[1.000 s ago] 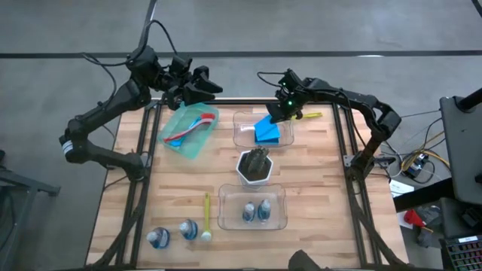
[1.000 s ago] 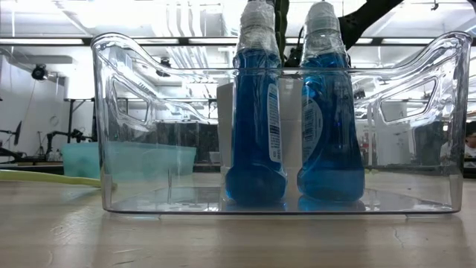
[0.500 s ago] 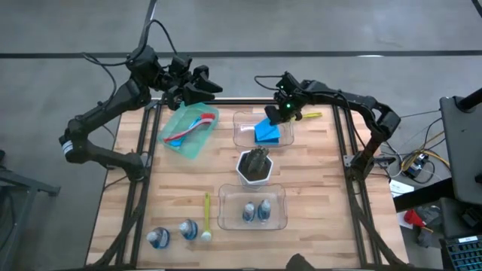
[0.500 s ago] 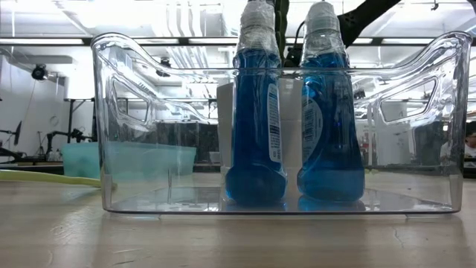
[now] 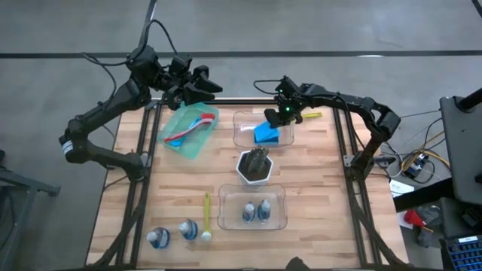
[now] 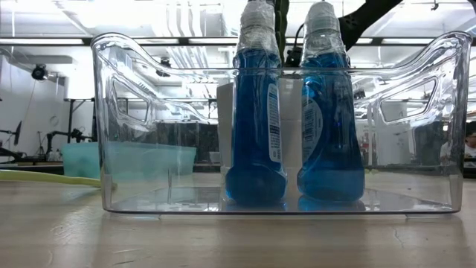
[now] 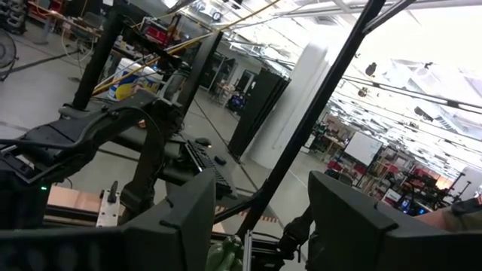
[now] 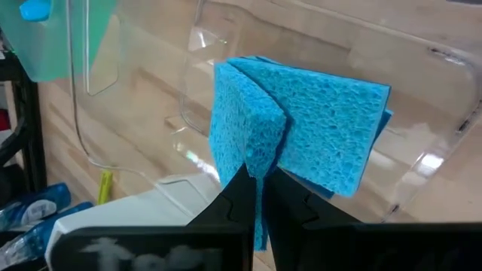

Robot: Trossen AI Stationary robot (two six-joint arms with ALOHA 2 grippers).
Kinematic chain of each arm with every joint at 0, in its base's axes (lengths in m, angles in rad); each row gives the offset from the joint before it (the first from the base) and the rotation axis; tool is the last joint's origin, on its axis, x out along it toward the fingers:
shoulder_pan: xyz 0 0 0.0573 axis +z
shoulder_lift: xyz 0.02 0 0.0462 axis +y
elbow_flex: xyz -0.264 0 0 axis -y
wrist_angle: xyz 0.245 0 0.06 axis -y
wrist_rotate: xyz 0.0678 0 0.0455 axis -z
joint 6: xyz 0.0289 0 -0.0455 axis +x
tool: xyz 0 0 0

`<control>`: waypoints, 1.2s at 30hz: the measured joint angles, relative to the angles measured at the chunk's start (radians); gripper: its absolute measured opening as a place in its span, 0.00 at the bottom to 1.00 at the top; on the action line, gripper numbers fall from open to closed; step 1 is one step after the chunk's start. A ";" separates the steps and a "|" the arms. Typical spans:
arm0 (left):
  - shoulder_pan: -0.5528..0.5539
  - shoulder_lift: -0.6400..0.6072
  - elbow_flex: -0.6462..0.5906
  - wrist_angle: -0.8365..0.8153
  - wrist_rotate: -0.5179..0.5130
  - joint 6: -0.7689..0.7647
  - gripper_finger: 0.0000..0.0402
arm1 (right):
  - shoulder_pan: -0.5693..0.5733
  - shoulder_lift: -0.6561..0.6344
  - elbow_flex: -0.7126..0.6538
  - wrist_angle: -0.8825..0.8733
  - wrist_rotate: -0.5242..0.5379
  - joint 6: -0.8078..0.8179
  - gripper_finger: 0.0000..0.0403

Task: Pick & Place Kitchen Sink Supplies
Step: Put the blue sponge wipe into the top transparent bin

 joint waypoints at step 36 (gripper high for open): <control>0.003 0.001 -0.029 -0.006 0.004 -0.018 0.51 | 0.000 -0.010 0.057 -0.113 0.041 0.044 0.30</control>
